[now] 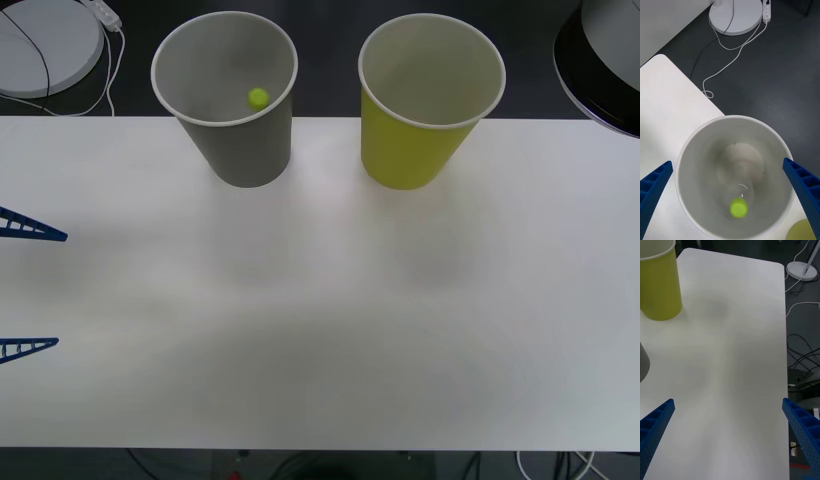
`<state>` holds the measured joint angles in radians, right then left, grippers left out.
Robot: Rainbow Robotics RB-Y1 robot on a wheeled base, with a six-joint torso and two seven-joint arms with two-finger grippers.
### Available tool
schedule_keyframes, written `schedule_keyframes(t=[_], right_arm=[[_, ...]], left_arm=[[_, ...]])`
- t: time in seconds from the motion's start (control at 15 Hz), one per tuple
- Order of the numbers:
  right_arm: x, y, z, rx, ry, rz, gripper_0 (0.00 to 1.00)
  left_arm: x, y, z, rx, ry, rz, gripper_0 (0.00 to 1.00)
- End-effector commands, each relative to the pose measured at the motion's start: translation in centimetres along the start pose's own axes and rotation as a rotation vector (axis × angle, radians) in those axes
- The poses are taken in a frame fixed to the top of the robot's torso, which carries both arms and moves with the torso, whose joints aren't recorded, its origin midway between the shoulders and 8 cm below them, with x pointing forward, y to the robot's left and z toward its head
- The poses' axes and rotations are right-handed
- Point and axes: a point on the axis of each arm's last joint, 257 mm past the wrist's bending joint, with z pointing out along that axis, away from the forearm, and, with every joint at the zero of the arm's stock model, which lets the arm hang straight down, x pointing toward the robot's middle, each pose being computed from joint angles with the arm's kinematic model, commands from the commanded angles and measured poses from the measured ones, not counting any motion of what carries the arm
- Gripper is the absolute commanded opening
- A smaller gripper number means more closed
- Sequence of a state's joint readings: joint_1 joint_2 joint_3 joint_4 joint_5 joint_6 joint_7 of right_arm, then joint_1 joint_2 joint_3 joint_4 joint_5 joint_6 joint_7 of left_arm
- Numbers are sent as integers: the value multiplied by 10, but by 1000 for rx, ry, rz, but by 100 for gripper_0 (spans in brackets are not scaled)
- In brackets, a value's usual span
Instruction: Put the can into the green bin and the plastic bottle into the gray bin
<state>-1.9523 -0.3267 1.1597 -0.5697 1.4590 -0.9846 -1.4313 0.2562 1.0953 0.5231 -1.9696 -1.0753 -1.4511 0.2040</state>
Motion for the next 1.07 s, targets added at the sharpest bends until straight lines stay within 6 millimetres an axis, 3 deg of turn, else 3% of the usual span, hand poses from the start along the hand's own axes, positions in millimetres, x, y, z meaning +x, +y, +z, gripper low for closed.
schedule_keyframes(t=[0.07,1.07], right_arm=[[6,-1,-1,-24,1,5,100],[48,12,-36,-206,-44,-70,100]], left_arm=[[0,0,0,0,0,0,100],[0,0,0,0,0,0,100]])
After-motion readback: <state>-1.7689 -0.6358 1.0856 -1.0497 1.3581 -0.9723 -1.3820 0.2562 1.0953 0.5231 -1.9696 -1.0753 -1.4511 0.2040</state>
